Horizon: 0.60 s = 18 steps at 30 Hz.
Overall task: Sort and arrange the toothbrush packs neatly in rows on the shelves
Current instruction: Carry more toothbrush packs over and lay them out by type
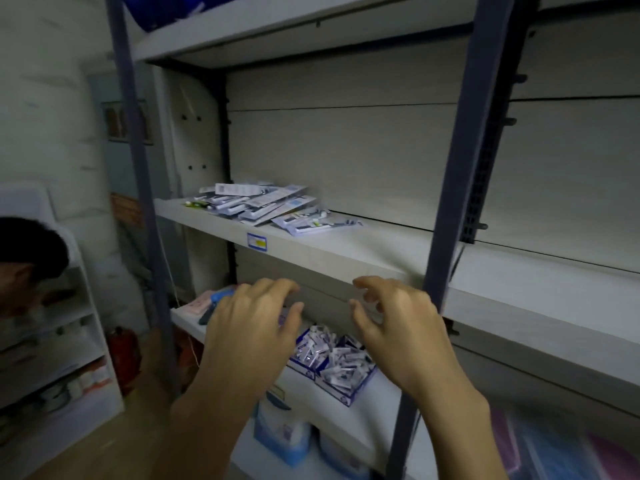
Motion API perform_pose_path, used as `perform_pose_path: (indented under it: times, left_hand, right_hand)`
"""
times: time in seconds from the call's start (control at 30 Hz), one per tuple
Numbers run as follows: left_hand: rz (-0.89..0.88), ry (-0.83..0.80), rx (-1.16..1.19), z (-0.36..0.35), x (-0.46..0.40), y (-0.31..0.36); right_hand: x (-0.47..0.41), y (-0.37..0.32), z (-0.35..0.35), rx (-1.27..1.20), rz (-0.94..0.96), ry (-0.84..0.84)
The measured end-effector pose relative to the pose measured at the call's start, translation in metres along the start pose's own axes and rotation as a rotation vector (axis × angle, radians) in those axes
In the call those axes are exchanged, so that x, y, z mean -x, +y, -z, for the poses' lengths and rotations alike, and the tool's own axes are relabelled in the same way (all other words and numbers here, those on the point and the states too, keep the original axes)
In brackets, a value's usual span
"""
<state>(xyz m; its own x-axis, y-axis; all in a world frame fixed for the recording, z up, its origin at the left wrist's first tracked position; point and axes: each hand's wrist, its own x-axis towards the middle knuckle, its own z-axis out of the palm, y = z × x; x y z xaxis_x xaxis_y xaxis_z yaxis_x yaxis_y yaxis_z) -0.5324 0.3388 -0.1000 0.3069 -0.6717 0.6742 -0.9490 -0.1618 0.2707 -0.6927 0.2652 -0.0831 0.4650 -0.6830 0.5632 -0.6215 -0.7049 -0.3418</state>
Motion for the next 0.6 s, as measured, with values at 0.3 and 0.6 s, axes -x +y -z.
perform_pose_path:
  times: [0.3, 0.6]
  left_hand:
    - [0.003, -0.012, -0.081, -0.017, -0.064, -0.104]
    - [-0.049, -0.058, -0.029, -0.043, -0.165, -0.184]
  right_hand:
    - [-0.09, -0.037, -0.08, -0.065, 0.006, 0.02]
    - [-0.193, -0.055, -0.15, -0.034, -0.08, 0.107]
